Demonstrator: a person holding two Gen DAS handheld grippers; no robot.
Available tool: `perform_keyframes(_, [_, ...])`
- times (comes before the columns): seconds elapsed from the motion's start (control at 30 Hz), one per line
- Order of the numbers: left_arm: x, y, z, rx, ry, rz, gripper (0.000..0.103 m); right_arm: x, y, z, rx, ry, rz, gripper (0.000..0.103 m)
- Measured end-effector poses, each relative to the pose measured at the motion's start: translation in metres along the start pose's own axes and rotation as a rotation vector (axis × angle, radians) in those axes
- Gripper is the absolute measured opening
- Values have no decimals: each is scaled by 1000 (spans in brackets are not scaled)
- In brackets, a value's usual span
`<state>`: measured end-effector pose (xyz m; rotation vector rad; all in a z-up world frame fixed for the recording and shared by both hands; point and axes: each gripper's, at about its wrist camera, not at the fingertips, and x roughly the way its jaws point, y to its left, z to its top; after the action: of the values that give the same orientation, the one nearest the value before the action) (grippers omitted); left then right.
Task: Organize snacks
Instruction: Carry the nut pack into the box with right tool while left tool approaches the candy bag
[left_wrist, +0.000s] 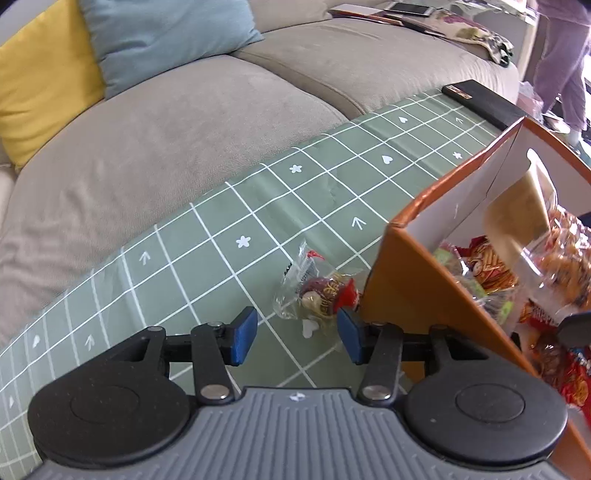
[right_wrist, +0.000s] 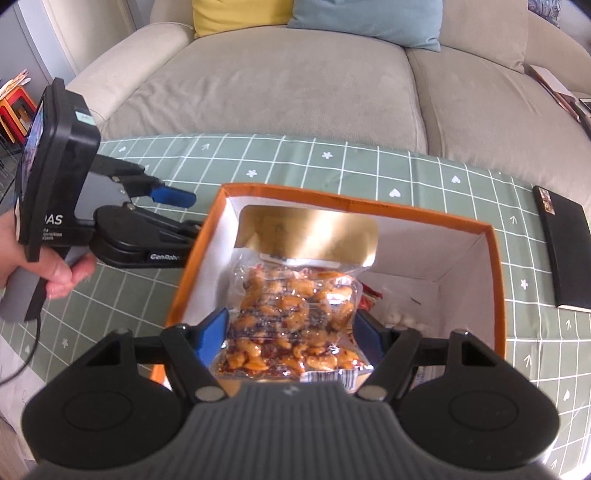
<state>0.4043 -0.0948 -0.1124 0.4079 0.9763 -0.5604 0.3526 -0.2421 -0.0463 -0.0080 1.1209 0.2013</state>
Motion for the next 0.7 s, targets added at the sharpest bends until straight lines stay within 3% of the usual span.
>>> perform_keyframes(0.1, [7, 0, 0, 58, -3, -14, 61, 7, -4, 1, -2, 10, 0, 71])
perform_keyframes(0.5, [16, -17, 3, 519, -23, -77, 63, 26, -18, 2, 11, 61, 9, 71])
perform_keyframes(0.7, [19, -24, 14, 611, -25, -104, 62, 33, -20, 5, 21, 70, 13, 71])
